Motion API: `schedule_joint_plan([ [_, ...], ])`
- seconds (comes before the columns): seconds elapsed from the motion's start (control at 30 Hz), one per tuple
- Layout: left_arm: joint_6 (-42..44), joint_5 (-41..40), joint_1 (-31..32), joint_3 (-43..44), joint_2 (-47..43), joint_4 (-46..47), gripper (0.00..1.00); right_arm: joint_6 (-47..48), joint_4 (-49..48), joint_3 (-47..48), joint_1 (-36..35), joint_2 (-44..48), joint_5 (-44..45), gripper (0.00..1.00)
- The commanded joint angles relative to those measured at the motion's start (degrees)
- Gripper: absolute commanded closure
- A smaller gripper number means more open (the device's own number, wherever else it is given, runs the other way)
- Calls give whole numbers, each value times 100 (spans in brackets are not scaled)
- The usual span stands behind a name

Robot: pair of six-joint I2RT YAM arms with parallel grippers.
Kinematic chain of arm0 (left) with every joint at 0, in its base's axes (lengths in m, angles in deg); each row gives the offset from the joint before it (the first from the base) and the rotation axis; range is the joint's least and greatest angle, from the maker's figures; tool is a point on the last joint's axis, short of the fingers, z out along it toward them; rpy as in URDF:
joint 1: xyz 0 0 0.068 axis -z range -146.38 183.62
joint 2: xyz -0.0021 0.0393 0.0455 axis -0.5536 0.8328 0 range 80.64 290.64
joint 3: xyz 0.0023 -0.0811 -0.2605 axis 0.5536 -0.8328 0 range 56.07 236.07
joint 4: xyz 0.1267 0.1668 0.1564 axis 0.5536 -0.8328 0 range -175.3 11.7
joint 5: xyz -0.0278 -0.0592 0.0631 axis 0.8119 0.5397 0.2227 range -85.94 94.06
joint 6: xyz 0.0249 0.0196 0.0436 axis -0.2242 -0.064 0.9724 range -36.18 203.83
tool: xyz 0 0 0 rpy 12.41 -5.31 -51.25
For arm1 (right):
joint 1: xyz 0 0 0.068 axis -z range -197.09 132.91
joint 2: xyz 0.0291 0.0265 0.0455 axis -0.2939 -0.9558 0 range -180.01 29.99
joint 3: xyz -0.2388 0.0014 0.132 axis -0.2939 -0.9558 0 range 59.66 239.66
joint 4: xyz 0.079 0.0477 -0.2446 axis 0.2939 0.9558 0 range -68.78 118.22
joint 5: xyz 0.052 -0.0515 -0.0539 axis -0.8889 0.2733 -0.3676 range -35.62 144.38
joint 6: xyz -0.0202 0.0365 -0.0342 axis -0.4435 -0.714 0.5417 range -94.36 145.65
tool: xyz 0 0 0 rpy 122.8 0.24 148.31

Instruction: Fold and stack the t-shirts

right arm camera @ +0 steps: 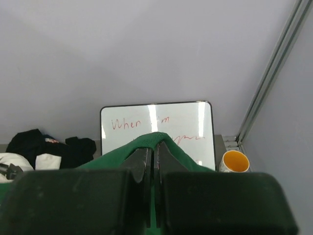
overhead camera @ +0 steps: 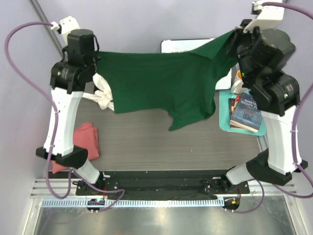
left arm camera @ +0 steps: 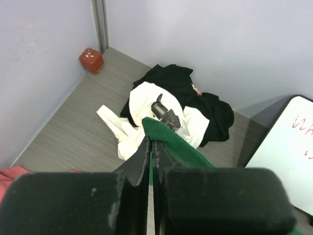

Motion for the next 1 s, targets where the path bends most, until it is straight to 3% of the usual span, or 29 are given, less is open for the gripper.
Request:
schedule_joint_plan([
  [0.0,162,-216,-48,-329,-829,454,100,165,-533,244,20,551,4,99],
  [0.37,434,-401,-48,-1498,-1384,577,100,86,-481,-511,20,938,-59,99],
  [0.67,399,-471,-48,-1437,-927,594,100,51,-472,-1636,20,1000,188,99],
  [0.83,382,-532,-170,-1087,-261,691,100,227,-637,-1804,168,527,610,99],
  [0.97,470,-559,-276,-682,259,858,100,104,-709,-1506,538,130,286,99],
])
